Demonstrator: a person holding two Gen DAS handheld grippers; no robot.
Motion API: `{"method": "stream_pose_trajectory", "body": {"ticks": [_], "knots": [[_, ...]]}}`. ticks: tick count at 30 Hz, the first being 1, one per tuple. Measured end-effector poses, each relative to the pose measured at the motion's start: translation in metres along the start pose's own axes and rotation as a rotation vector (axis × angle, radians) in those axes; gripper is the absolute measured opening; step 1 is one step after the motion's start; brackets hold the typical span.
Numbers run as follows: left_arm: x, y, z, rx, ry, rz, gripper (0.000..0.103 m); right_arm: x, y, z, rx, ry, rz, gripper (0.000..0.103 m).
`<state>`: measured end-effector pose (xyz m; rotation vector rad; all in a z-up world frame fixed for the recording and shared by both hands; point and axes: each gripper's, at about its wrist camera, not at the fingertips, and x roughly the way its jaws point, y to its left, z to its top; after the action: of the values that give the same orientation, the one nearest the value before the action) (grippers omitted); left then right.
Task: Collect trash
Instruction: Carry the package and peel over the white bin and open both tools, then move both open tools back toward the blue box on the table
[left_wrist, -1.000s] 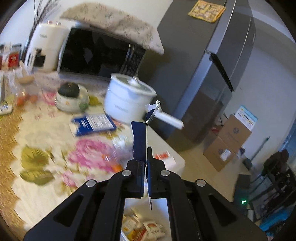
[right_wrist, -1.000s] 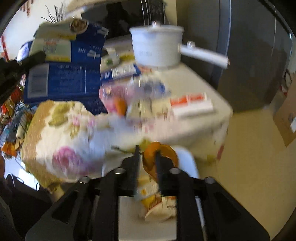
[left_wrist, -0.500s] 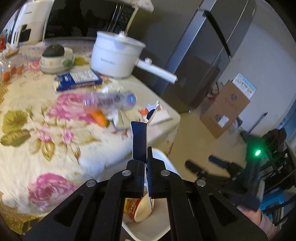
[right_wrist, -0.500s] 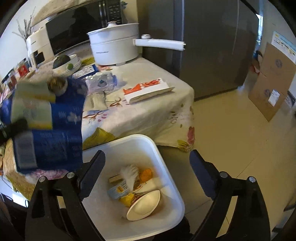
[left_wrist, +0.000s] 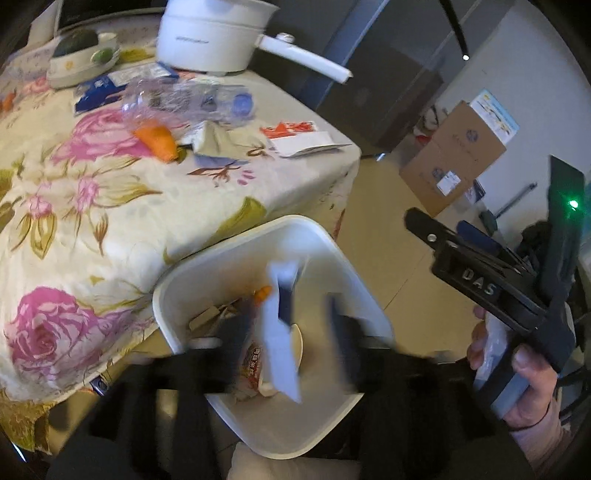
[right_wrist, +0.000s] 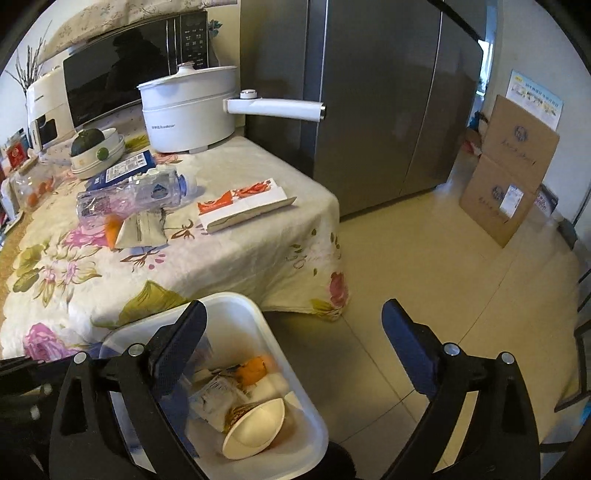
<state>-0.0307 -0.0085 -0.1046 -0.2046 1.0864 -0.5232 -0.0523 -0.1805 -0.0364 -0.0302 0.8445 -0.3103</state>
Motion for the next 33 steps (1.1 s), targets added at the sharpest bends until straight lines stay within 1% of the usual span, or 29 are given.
{"method": "stream_pose_trajectory", "body": {"ticks": [3,8,9,10,11,15,16,17,19,20,21,22,23,25,27,28,29,31,33], "knots": [[-0.004,0.009,0.006,-0.035,-0.012,-0.016,0.056,-0.001,0.003,0.005,-0.013,-0.006,-0.001,0.096],[-0.019,0.023,0.022,-0.098,-0.072,-0.024,0.056,-0.002,0.015,0.019,-0.039,-0.009,0.021,0.096],[-0.023,0.025,0.025,-0.106,-0.084,-0.023,0.059,-0.003,0.017,0.022,-0.043,-0.008,0.027,0.096],[-0.028,0.028,0.029,-0.117,-0.109,-0.018,0.065,-0.003,0.022,0.027,-0.053,-0.004,0.038,0.096],[-0.034,0.03,0.033,-0.126,-0.13,-0.013,0.066,-0.002,0.027,0.031,-0.064,-0.002,0.048,0.096],[-0.059,0.043,0.05,-0.167,-0.216,-0.013,0.067,0.0,0.05,0.051,-0.092,0.0,0.096,0.096],[-0.066,0.047,0.055,-0.175,-0.238,-0.006,0.07,0.003,0.057,0.059,-0.095,0.002,0.116,0.096],[-0.07,0.05,0.061,-0.181,-0.255,0.004,0.072,0.006,0.062,0.065,-0.095,0.005,0.127,0.096],[-0.085,0.064,0.077,-0.202,-0.303,0.046,0.079,0.014,0.071,0.074,-0.085,0.01,0.141,0.096],[-0.09,0.07,0.082,-0.214,-0.317,0.062,0.08,0.018,0.074,0.078,-0.08,0.012,0.145,0.096],[-0.096,0.078,0.089,-0.231,-0.332,0.076,0.081,0.026,0.078,0.082,-0.073,0.014,0.142,0.096],[-0.101,0.091,0.097,-0.256,-0.341,0.088,0.086,0.032,0.08,0.084,-0.069,0.014,0.135,0.096],[-0.104,0.101,0.106,-0.273,-0.337,0.099,0.087,0.037,0.08,0.084,-0.068,0.013,0.124,0.096],[-0.105,0.12,0.124,-0.28,-0.31,0.143,0.088,0.051,0.08,0.081,-0.073,0.023,0.087,0.096],[-0.1,0.14,0.146,-0.256,-0.269,0.226,0.088,0.064,0.079,0.079,-0.068,0.053,0.069,0.096],[-0.097,0.147,0.153,-0.239,-0.248,0.259,0.088,0.072,0.078,0.078,-0.054,0.082,0.07,0.096],[-0.09,0.155,0.164,-0.213,-0.209,0.298,0.088,0.077,0.076,0.079,-0.035,0.101,0.083,0.096],[-0.075,0.17,0.181,-0.176,-0.146,0.357,0.088,0.082,0.074,0.081,-0.005,0.113,0.1,0.096],[-0.062,0.181,0.194,-0.154,-0.11,0.411,0.088,0.084,0.076,0.083,0.009,0.121,0.115,0.096]]}}
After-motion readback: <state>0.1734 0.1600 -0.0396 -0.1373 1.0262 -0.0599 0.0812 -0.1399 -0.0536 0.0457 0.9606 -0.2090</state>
